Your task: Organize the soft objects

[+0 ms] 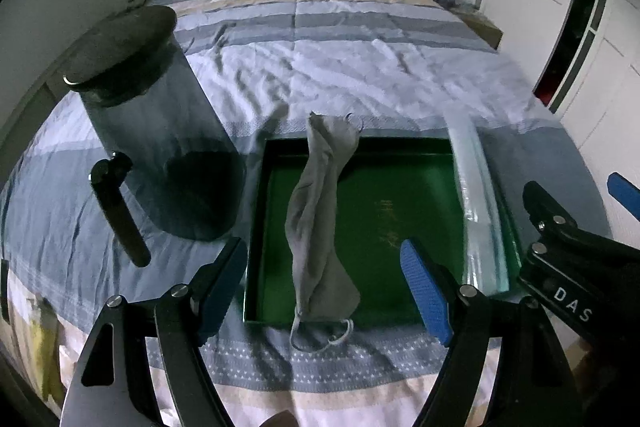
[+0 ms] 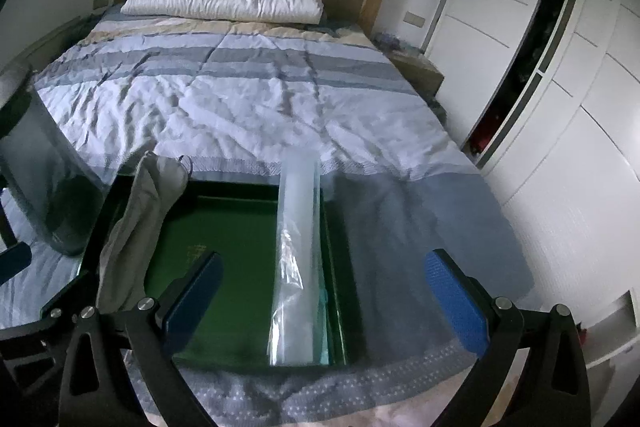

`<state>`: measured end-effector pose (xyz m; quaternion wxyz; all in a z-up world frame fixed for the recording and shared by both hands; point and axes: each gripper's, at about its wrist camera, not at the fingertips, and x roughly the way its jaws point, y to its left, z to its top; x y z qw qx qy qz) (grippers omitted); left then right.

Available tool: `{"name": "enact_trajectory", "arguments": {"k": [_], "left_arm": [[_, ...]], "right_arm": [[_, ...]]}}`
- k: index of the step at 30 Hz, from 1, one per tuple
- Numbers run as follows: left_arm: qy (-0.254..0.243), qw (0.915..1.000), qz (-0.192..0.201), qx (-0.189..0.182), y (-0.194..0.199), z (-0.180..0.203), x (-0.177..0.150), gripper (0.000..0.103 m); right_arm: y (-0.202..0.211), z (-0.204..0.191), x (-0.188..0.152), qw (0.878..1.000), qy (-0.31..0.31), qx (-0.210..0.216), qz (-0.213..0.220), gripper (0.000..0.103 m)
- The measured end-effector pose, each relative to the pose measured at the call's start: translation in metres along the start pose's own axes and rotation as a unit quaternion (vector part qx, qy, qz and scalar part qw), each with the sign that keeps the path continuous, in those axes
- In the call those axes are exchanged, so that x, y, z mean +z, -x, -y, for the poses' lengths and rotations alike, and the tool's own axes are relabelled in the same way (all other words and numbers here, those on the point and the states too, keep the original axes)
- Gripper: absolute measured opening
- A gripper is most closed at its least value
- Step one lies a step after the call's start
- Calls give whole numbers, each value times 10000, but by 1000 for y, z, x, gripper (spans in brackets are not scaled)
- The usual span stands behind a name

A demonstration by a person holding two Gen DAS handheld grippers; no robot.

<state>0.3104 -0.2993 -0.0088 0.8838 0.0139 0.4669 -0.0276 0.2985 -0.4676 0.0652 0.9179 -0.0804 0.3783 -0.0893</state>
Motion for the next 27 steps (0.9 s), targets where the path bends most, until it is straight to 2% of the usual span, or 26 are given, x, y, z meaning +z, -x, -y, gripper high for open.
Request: {"name": "enact_trajectory", "arguments": {"k": [1, 4, 12, 27], "left_arm": [[0, 10000, 29, 14, 4, -1, 0, 74], [33, 9999, 87, 46, 12, -4, -1, 89], [75, 9996, 283, -8, 38, -14, -14, 89], [-218, 9913, 1109, -668, 132, -37, -58, 96]], "right_arm": [[3, 0, 0, 10000, -5, -15, 14, 103], [15, 1, -1, 10000, -38, -54, 55, 103], [46, 2, -12, 9997, -65, -15, 219, 103], [137, 0, -75, 9987, 75, -2, 497, 103]]}}
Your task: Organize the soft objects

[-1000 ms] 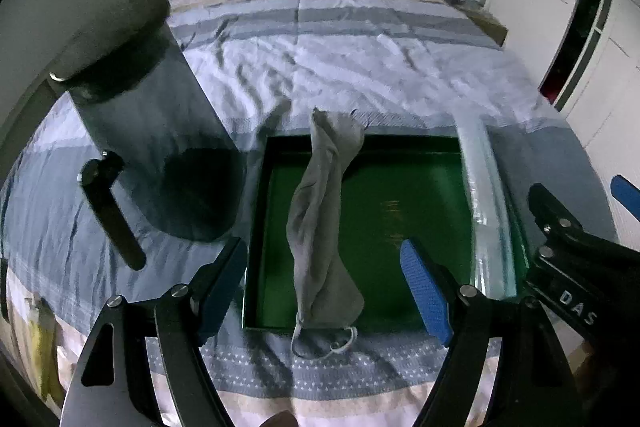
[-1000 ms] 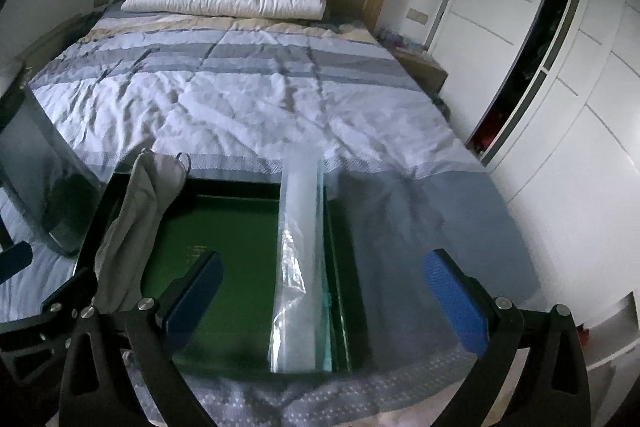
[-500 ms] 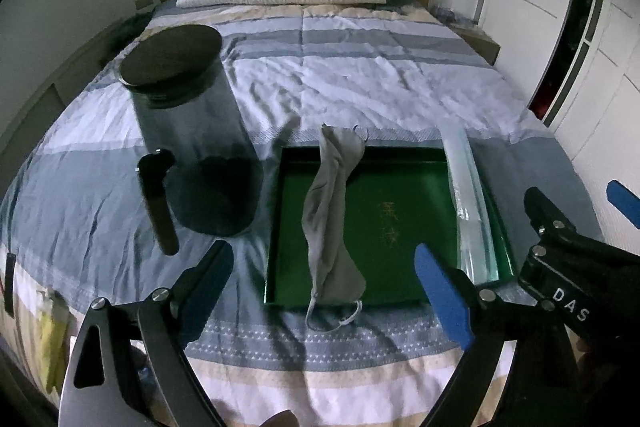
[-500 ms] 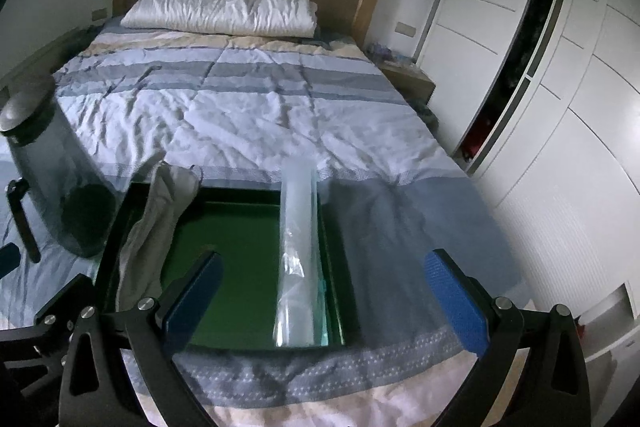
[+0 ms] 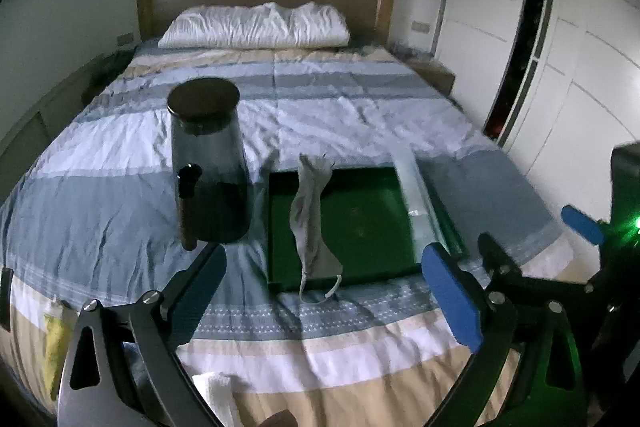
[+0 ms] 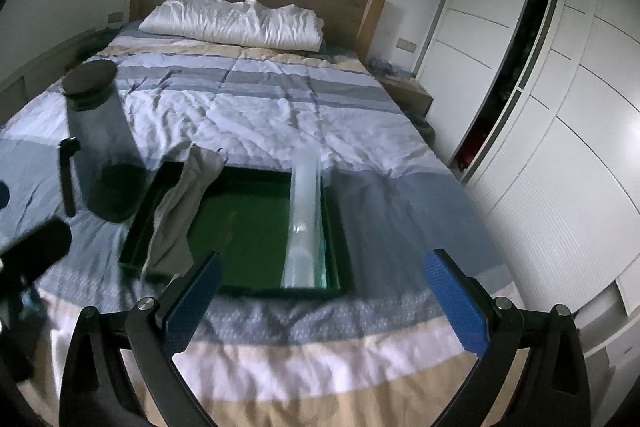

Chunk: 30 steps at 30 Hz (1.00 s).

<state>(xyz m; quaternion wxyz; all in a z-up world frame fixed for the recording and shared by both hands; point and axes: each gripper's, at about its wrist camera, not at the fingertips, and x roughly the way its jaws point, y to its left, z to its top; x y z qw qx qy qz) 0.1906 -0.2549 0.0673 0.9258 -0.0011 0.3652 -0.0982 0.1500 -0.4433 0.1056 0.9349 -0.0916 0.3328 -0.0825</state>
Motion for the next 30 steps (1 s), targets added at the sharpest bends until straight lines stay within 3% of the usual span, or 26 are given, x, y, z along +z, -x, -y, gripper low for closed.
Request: {"name": "enact_trajectory", "arguments": {"k": [10, 18, 22, 27, 30], "left_arm": [[-228, 9989, 371, -180, 55, -11, -19, 100], [-454, 9973, 542, -189, 96, -49, -55, 100], [-326, 9980, 520, -144, 111, -79, -69, 100], [-23, 9984, 551, 136, 125, -131, -85, 100], [143, 9970, 521, 552, 130, -168, -94, 100]], "right_arm": [[68, -10, -33, 9998, -41, 34, 165, 103], [115, -37, -60, 9993, -47, 262, 270, 103], [135, -54, -68, 9988, -40, 361, 327, 103], [156, -83, -77, 9973, -32, 602, 421, 103], [166, -101, -82, 9960, 15, 774, 456, 103]]}}
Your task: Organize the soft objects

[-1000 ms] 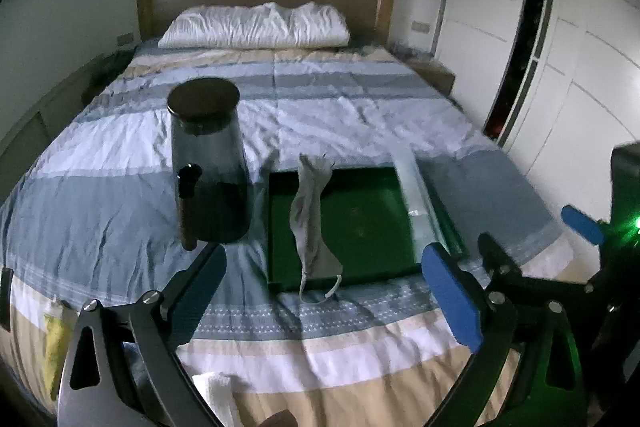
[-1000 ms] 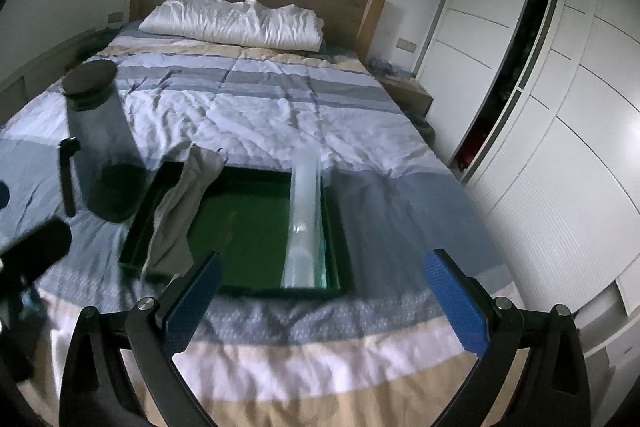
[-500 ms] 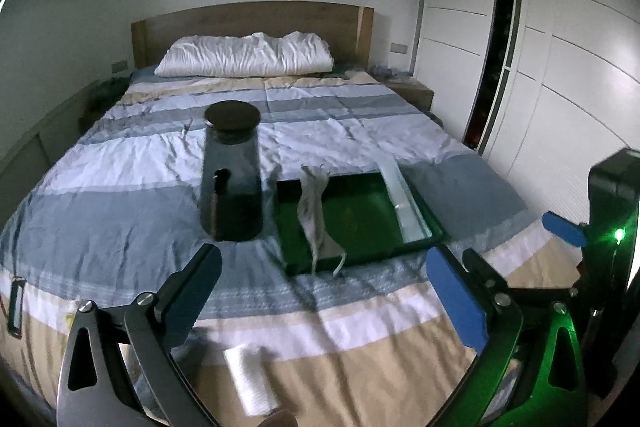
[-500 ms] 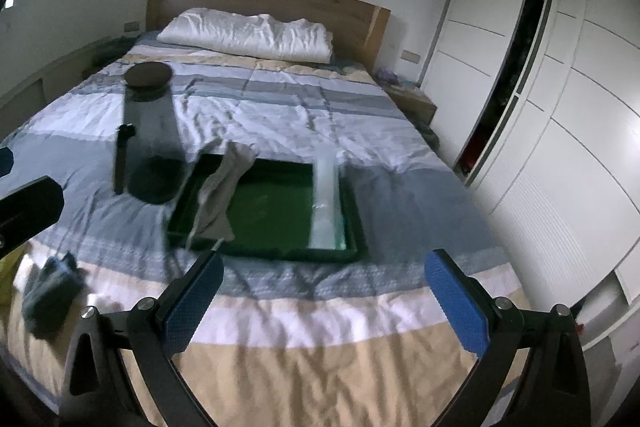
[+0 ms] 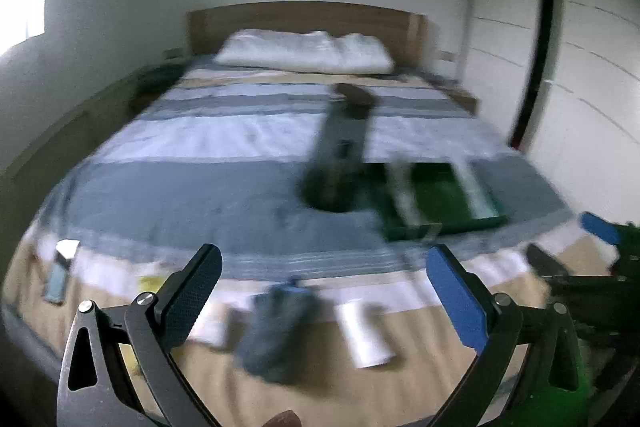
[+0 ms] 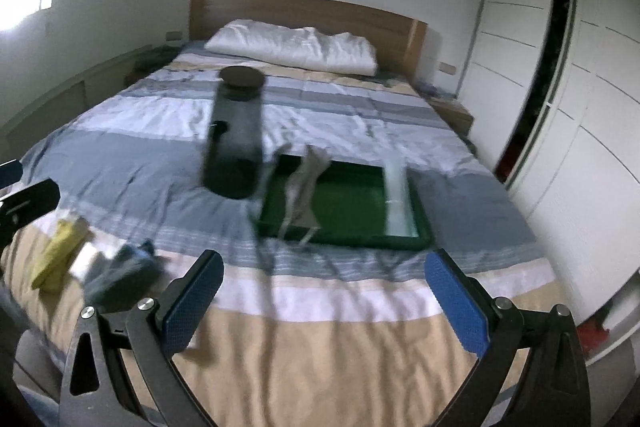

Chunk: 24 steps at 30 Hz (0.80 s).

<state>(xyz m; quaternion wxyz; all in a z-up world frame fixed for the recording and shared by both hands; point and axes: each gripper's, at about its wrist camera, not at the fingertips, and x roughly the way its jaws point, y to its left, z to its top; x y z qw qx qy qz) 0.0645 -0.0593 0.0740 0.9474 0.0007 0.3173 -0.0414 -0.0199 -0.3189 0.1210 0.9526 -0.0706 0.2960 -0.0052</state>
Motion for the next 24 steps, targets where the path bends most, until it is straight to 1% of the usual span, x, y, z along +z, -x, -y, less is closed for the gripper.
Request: {"name": "enact_trajectory", "arguments": {"k": [4, 10, 13, 18, 24], "left_arm": [[206, 9984, -10, 519, 4, -57, -14, 100], [521, 9930, -177, 1045, -1, -125, -43, 100], [629, 9901, -326, 1210, -9, -150, -56, 100], [657, 9875, -529, 1335, -19, -178, -74, 100], [621, 9863, -849, 1273, -40, -201, -95, 100]], "right_arm": [[8, -21, -5, 9998, 33, 194, 20, 103], [8, -48, -16, 9988, 90, 472, -63, 103], [3, -59, -20, 9980, 140, 603, -140, 103], [-10, -77, -24, 9963, 342, 755, -235, 103], [-25, -98, -29, 9936, 607, 880, -358, 103]]}}
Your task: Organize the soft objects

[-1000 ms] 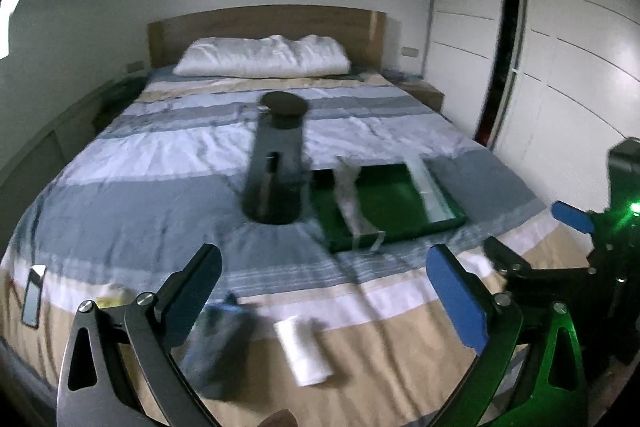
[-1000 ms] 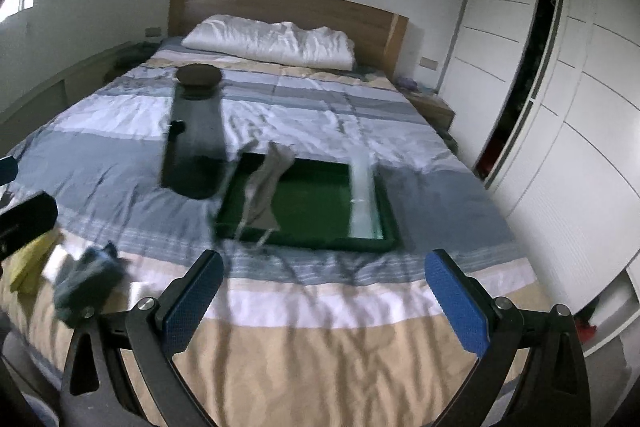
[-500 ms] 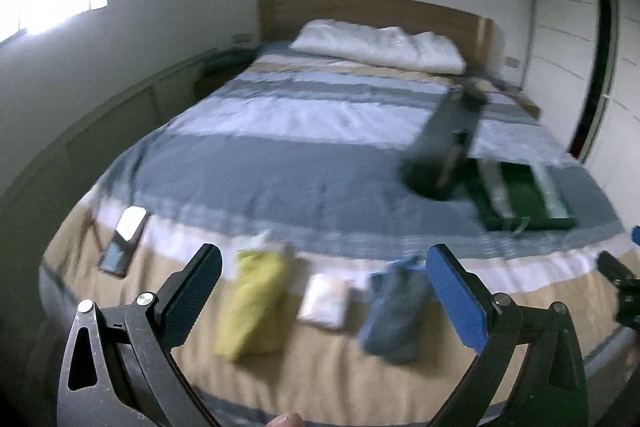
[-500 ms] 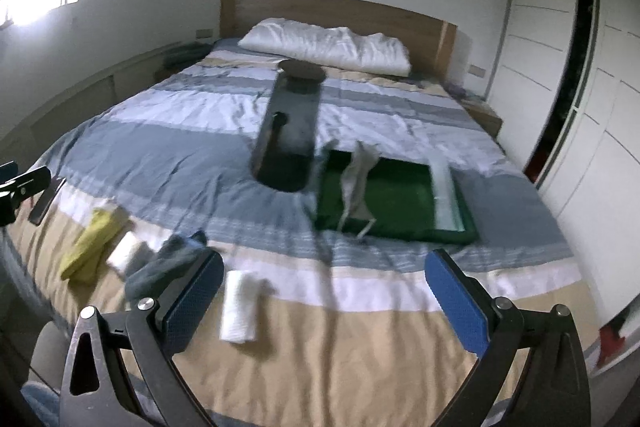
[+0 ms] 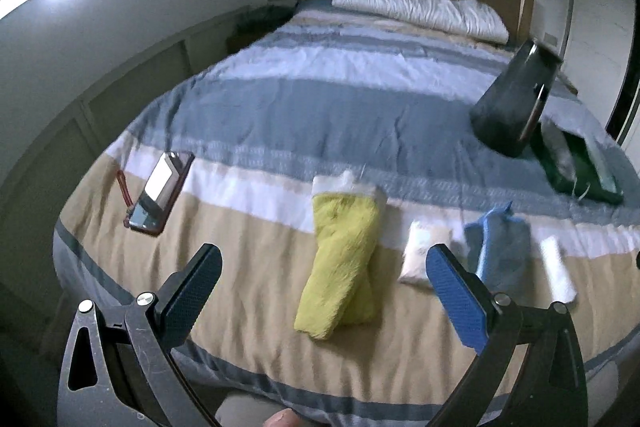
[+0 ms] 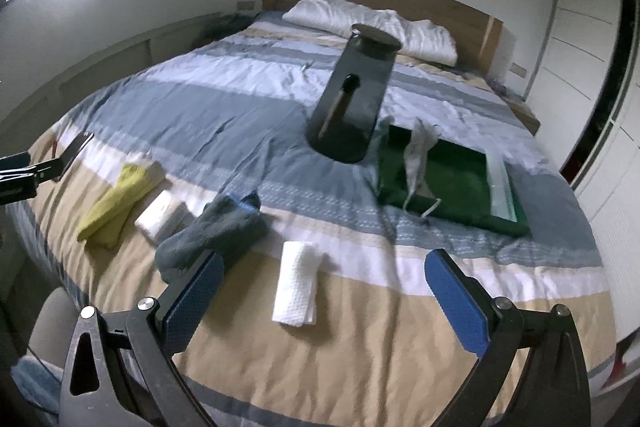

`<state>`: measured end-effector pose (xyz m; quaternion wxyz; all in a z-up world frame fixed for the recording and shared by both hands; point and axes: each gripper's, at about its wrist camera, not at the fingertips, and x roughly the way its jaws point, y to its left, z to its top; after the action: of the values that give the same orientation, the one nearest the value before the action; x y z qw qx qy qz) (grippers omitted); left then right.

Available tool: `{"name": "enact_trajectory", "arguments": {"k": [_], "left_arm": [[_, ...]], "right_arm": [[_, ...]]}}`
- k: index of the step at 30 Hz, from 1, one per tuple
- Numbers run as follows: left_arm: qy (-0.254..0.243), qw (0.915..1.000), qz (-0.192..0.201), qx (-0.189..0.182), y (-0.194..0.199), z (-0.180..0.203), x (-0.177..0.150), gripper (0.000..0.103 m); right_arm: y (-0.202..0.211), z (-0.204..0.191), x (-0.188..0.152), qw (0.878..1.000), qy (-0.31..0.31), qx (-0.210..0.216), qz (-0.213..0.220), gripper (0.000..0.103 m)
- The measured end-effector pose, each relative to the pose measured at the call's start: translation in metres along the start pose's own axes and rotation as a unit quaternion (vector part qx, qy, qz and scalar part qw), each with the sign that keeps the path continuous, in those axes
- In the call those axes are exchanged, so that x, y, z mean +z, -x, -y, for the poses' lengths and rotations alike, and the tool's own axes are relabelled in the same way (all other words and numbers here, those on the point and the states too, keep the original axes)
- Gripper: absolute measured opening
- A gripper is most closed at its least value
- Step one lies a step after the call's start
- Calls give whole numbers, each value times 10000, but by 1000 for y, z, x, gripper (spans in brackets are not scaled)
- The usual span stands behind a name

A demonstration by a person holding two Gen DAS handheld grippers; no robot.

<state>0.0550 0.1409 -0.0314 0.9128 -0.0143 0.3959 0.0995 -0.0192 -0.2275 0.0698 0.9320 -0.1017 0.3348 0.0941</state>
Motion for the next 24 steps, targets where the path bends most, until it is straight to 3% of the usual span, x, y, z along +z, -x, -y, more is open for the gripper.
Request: {"name": "enact_trajectory", "arguments": {"k": [9, 24], "left_arm": [[-237, 9978, -623, 11, -57, 4, -12, 100], [-438, 9938, -1020, 116, -102, 7, -13, 100]], "right_arm": [[-43, -14, 0, 9991, 82, 167, -371, 103], [-98, -19, -2, 9970, -4, 339, -689, 103]]}}
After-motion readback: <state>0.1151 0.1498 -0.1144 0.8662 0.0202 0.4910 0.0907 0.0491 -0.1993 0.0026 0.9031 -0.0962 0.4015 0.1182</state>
